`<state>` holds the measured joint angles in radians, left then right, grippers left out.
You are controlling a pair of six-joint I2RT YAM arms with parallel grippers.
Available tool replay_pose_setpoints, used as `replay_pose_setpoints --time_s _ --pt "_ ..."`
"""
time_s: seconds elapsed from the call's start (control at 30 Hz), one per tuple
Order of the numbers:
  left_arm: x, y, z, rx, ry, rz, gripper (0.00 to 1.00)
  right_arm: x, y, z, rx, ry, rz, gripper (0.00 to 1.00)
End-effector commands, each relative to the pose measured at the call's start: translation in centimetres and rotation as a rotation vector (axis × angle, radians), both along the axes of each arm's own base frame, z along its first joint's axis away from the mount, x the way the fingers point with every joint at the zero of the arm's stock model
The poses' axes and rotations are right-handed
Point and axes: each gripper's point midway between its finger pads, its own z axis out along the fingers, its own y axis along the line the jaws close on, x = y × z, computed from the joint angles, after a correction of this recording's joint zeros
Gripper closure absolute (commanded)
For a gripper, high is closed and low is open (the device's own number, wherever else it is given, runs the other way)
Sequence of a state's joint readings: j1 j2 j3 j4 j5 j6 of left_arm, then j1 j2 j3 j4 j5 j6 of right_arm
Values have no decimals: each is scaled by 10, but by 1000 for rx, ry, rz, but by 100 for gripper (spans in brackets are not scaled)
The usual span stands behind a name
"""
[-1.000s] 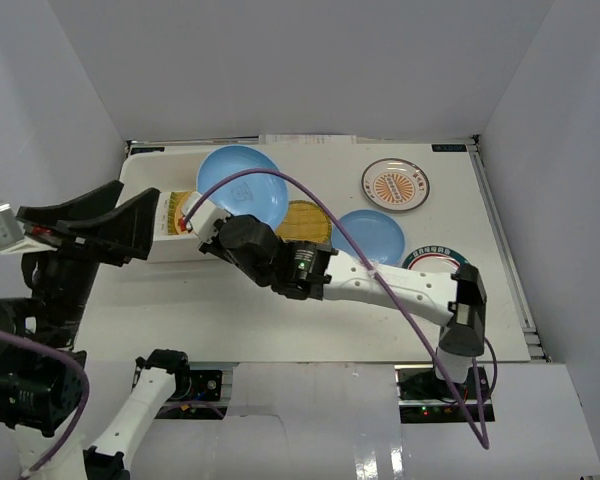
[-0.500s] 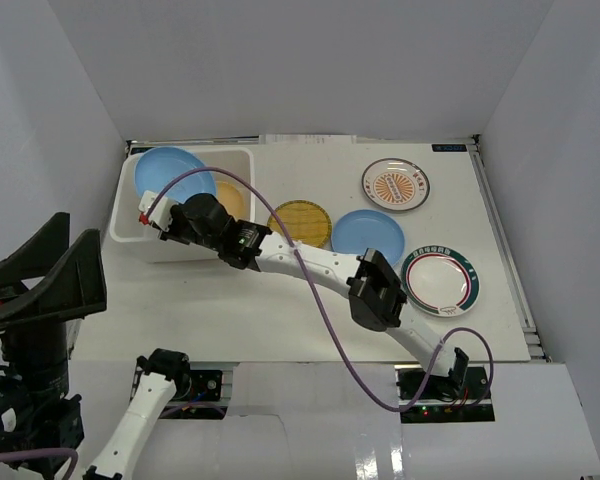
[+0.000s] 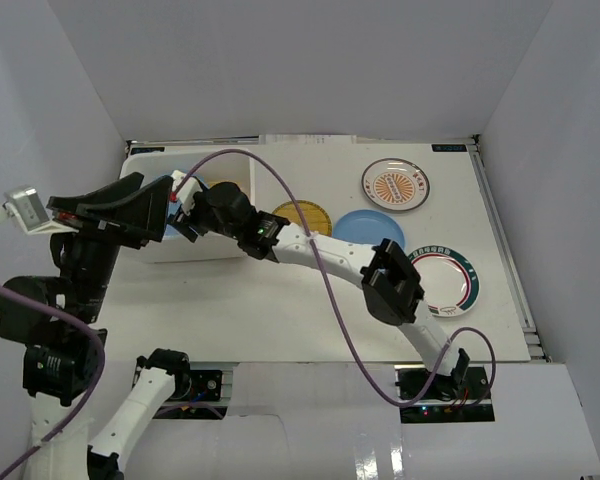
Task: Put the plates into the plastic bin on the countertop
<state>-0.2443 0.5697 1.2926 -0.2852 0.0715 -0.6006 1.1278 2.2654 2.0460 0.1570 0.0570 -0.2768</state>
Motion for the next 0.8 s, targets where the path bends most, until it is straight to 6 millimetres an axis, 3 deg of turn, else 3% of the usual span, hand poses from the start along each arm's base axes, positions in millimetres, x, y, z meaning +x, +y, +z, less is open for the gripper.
replay_pose_setpoints --time_s 0.0,0.03,0.07,0.13,0.17,0.2,0.23,0.27,0.3,0.33,0.37,0.43,0.47,0.5,0.53,0.57,0.6,0.67,0.7,0.77 --pt "19 -13 -9 7 84 -50 2 -31 -42 150 357 11 84 31" --pt "27 -18 -16 9 115 -68 2 -33 -55 156 378 18 75 31" --pt "40 -29 -29 10 174 -114 2 -39 -83 160 398 37 48 32" --pt "55 -44 -46 10 245 -181 2 -41 -114 151 395 66 -21 33" --pt "64 -52 -56 8 283 -216 2 -43 -148 136 380 96 -99 36" --pt "76 -62 -76 11 346 -253 2 -44 -168 125 372 113 -148 40" --pt "89 -78 -97 12 421 -331 4 -42 -191 116 368 125 -205 46" --pt "95 -88 -112 8 466 -376 6 -52 -229 94 367 169 -261 67" --pt "104 -99 -135 -6 518 -419 7 -43 -259 76 376 225 -376 78" --pt "117 -109 -155 -1 570 -429 9 -45 -282 63 381 257 -430 86" --pt "115 -131 -170 23 599 -464 13 -51 -320 44 392 289 -501 92" --pt "124 -155 -201 87 653 -428 14 -54 -359 10 384 389 -597 92" --pt "130 -183 -232 134 725 -408 15 -61 -382 14 421 392 -625 92" --pt "132 -197 -245 158 751 -400 15 -61 -399 -7 405 427 -683 92" --pt "136 -209 -260 175 787 -379 15 -69 -417 -16 388 446 -718 92" --pt "143 -228 -292 214 840 -322 14 -71 -429 -21 388 452 -752 92" --pt "144 -239 -304 225 850 -308 14 -74 -439 -33 369 463 -779 91" --pt "148 -260 -323 217 864 -282 14 -83 -456 -34 394 477 -807 86" --pt "152 -271 -354 252 917 -265 14 -85 -460 -35 399 479 -815 81" --pt "154 -285 -372 257 946 -227 14 -92 -471 -28 442 478 -824 64"
